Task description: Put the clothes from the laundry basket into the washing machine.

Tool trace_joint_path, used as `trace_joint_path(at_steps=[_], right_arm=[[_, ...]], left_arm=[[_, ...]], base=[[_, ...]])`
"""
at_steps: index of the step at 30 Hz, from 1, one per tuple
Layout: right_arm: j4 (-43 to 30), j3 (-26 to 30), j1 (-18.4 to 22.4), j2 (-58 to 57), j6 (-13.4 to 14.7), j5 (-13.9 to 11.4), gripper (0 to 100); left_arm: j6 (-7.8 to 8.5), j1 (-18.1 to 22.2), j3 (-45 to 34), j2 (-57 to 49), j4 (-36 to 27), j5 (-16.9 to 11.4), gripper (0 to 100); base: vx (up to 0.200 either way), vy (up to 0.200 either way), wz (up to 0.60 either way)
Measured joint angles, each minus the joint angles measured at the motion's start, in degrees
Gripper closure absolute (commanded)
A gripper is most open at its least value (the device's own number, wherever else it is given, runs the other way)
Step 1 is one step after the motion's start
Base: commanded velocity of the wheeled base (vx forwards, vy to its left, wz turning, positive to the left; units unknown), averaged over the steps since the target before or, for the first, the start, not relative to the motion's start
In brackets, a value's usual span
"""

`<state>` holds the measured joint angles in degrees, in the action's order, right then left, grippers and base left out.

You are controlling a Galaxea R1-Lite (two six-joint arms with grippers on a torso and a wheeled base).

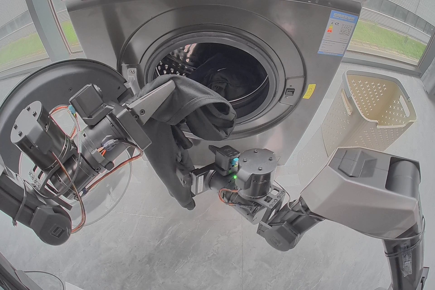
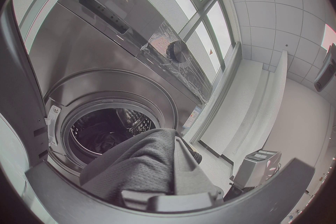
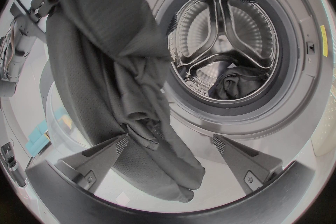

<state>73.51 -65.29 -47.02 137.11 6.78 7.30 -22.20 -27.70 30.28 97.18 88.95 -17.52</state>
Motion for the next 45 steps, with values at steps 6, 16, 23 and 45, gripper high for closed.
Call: trace_joint_path(at_steps=[6, 16, 23, 45], right_arm=[[0.89, -0.83, -2.60, 1.07, -0.02, -0.38, 0], [1.38, -1.79, -1.55, 1.80, 0.13, -0.39, 0], [1.35, 0.61, 1.16, 1.15, 0.09, -0.28, 0], [1.24, 0.35, 4.30, -2.88, 0.04, -0.38, 0]], left_arm=[[-0.11, 0.00, 0.04, -0.02, 0.02, 0.00, 100], [-0.11, 0.13, 0.06, -0.07, 0.02, 0.00, 100], [-0.07, 0.17, 0.00, -0.13, 0.02, 0.04, 100], [-0.02, 0.22, -0.30, -0.16, 0.02, 0.04, 100]], base=[[0.000, 0.000, 0.00], [0.000, 0.000, 0.00], [0.000, 0.000, 0.00], [0.000, 0.000, 0.00]])
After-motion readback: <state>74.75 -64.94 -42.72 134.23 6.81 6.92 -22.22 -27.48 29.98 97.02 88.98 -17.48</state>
